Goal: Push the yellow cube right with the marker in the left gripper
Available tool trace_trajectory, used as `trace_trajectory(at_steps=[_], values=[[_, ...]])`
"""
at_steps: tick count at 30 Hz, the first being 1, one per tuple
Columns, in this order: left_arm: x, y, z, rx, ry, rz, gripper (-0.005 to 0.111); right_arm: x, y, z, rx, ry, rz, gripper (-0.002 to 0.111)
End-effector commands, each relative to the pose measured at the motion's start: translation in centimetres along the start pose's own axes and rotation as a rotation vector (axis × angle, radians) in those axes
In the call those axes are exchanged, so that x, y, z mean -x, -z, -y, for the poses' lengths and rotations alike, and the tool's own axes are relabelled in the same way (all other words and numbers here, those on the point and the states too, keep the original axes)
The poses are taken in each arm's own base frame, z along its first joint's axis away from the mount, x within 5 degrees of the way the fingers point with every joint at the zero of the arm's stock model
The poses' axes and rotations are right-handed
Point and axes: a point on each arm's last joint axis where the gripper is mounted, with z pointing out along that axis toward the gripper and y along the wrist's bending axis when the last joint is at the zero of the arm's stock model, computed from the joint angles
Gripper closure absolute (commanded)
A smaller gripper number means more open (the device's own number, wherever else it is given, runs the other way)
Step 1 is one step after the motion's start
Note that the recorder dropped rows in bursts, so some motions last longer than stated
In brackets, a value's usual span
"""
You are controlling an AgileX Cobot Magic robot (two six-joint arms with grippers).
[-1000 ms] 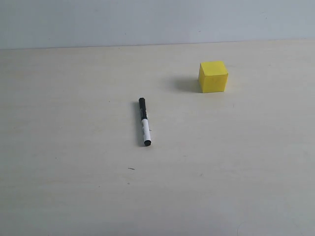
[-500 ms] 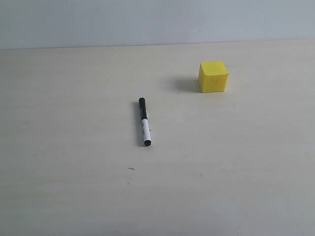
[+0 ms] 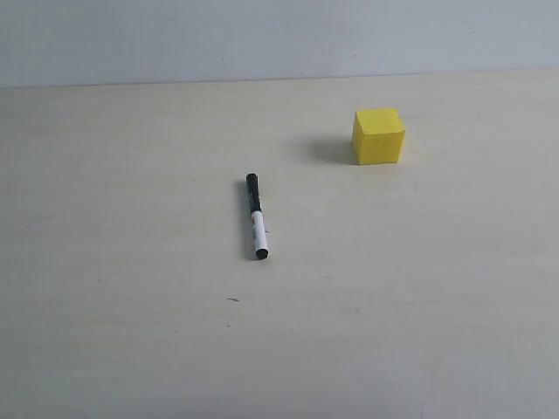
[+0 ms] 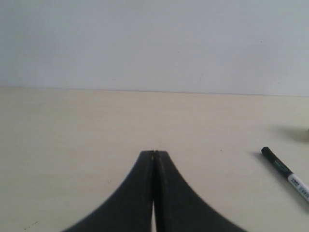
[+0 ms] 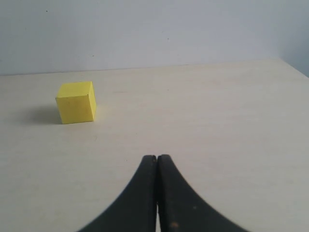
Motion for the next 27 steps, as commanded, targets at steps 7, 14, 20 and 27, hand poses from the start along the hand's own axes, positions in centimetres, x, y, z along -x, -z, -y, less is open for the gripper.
trace_trajectory(at_steps=[7, 14, 20, 27], values=[[-1.21, 0.12, -0.47, 0.053, 0.011, -0.124, 0.106, 0.06, -0.02, 0.03, -0.003, 0.003, 0.019, 0.108], [-1.23, 0.12, -0.48, 0.054, 0.011, -0.126, 0.106, 0.06, -0.02, 0.03, -0.003, 0.003, 0.019, 0.108], [-1.23, 0.12, -0.48, 0.054, 0.011, -0.126, 0.106, 0.06, -0.02, 0.03, -0.003, 0.003, 0.019, 0.108], [-1.23, 0.12, -0.48, 0.054, 0.011, -0.126, 0.106, 0.06, -0.02, 0.03, -0.003, 0.003, 0.019, 0.108]])
